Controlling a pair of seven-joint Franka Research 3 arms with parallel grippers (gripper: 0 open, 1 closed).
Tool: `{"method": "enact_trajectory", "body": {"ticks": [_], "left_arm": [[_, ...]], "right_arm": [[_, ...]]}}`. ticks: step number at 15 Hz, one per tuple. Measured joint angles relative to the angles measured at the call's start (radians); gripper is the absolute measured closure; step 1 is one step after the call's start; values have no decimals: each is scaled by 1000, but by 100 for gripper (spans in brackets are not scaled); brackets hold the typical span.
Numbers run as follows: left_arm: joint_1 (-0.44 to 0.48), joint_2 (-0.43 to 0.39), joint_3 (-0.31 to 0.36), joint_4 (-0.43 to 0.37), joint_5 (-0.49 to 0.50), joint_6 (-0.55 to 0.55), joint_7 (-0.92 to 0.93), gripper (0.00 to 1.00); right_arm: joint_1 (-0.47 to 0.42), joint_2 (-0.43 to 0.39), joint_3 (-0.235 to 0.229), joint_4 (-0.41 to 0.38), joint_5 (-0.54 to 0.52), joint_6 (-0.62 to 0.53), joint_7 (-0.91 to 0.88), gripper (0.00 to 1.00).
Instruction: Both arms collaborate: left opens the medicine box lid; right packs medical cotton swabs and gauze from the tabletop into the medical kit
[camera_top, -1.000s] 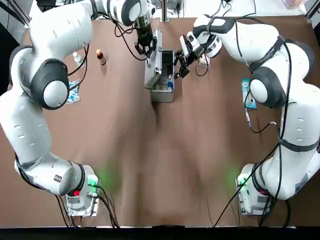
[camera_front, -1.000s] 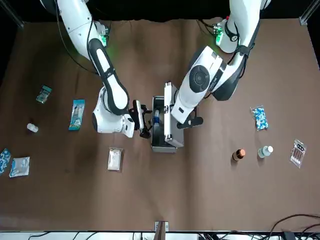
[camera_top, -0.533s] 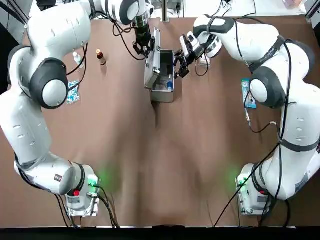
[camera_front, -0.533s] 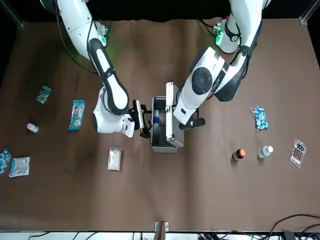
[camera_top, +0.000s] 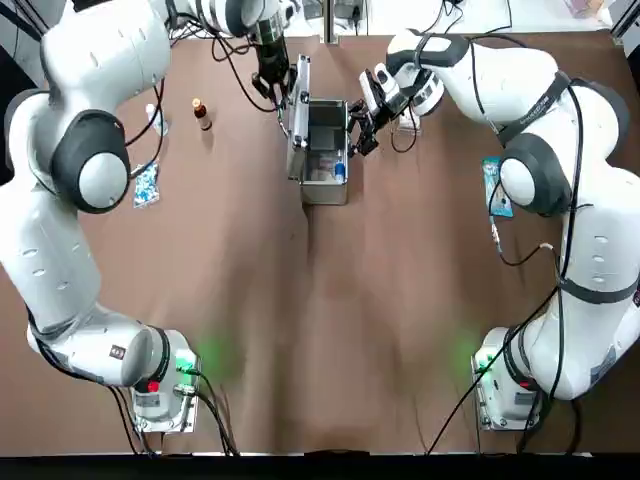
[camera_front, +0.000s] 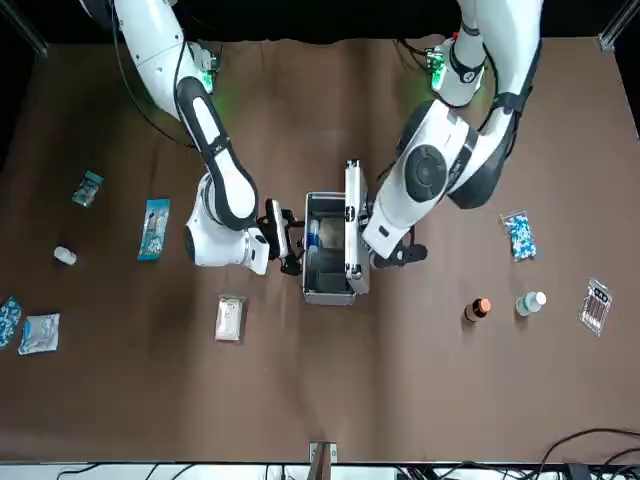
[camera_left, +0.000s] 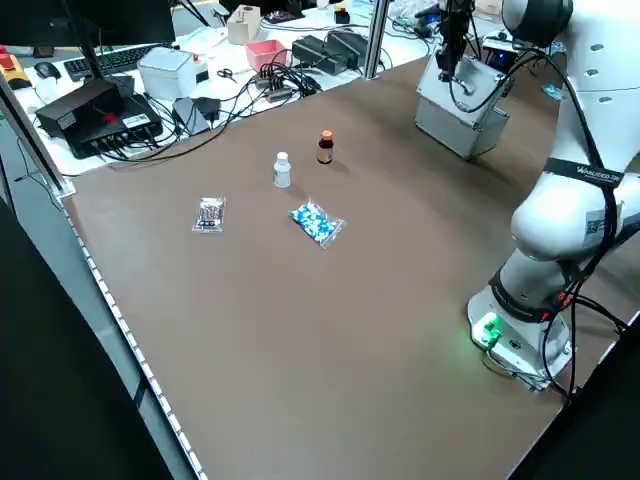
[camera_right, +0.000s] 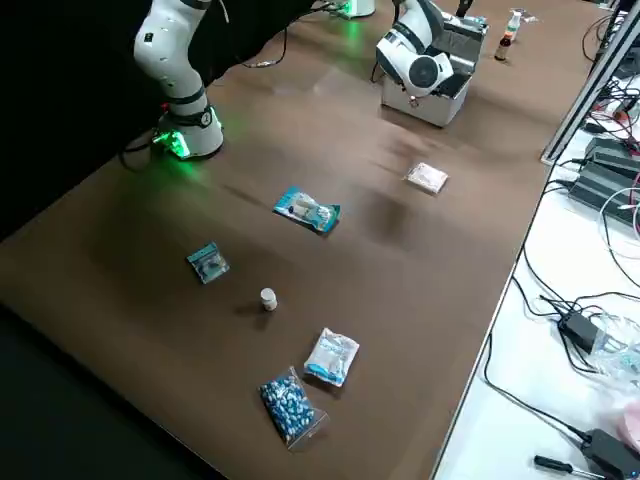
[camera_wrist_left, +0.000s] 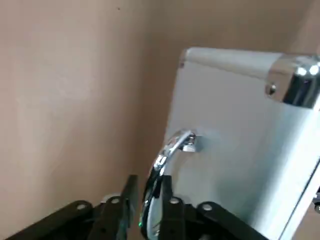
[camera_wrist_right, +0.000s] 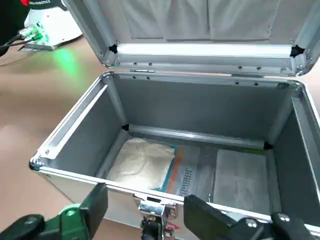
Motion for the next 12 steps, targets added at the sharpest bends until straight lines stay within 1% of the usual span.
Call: {"method": "enact_trajectory", "body": {"ticks": [1, 3, 5, 6, 7, 8, 9, 10, 11, 12], "left_arm": [[11, -6, 0, 1, 0, -10, 13, 67], [25, -13, 0, 1, 0, -19, 24, 64], [32, -13, 1, 1, 2, -26, 42, 59], [36, -13, 2, 1, 2, -31, 55, 59], [39, -13, 3, 1, 2, -41, 65, 56], [45, -13, 6, 2, 2, -53, 75, 56], [54, -13, 7, 6, 2, -69, 90, 52], [66, -13, 7, 15, 2, -87, 107, 52], [81, -13, 8, 27, 3, -107, 127, 47], [96, -14, 8, 39, 3, -123, 146, 39]], "right_arm": [[0, 0, 0, 0, 0, 0, -1, 27], [0, 0, 0, 0, 0, -2, -2, 28], [0, 0, -1, 0, 0, -4, -4, 30], [0, 0, -1, 0, 0, -5, -5, 30], [0, 0, -1, 0, 0, -6, -6, 31], [0, 0, -1, 0, 0, -6, -6, 31], [0, 0, -1, 0, 0, -7, -7, 31], [0, 0, -1, 0, 0, -7, -7, 31], [0, 0, -2, 0, 0, -7, -7, 32], [0, 0, -2, 0, 0, -8, -8, 32]]}}
